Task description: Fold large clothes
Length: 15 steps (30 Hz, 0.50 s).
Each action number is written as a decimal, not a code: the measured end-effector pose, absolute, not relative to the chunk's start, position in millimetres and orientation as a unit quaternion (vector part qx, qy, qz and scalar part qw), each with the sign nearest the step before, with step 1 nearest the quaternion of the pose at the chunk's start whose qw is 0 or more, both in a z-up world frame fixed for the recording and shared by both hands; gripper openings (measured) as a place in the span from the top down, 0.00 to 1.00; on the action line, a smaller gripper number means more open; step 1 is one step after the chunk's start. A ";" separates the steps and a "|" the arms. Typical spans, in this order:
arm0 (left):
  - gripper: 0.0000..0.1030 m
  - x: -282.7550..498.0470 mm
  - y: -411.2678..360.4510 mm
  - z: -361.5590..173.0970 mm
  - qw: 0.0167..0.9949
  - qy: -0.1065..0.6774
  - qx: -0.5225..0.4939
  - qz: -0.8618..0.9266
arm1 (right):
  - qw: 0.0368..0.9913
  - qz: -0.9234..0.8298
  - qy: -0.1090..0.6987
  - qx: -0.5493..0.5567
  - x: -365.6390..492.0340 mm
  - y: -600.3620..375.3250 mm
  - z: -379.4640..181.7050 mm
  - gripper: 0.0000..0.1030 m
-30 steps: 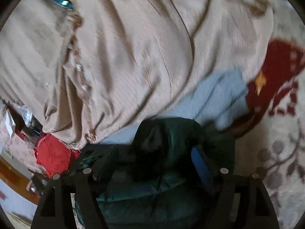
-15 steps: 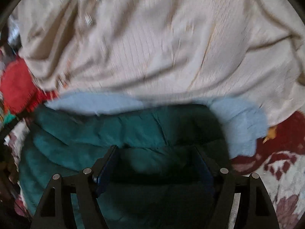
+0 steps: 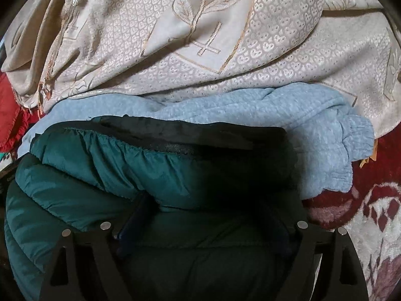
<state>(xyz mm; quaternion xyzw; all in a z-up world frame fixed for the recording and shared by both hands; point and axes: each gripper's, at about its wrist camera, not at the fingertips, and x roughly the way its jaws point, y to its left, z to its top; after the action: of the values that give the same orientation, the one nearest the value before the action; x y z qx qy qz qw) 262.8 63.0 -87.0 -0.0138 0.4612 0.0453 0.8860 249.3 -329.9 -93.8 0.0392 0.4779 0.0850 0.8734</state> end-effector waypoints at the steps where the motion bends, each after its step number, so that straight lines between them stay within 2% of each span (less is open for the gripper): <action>1: 0.19 261.9 63.7 -86.6 0.886 0.461 -0.015 0.045 | 0.874 0.084 0.477 0.038 248.7 -328.7 -92.4 0.17; 5: 0.19 258.7 69.3 -73.6 0.885 0.462 -0.017 0.048 | 0.880 0.079 0.467 0.025 243.0 -325.0 -77.0 0.18; 11: 0.19 209.8 66.9 5.2 0.921 0.384 -0.064 -0.003 | 0.916 0.073 0.388 0.067 192.3 -315.2 -0.2 0.18; 15: 0.19 184.4 33.0 -1.5 0.910 0.409 -0.064 -0.026 | 0.920 0.096 0.379 0.038 159.6 -279.7 3.7 0.18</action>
<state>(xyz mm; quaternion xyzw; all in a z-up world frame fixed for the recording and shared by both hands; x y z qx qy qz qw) 184.4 33.0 -1.5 -0.0641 0.4095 -0.0262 0.9097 159.6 -279.7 3.7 0.0379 0.3785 0.0959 0.9198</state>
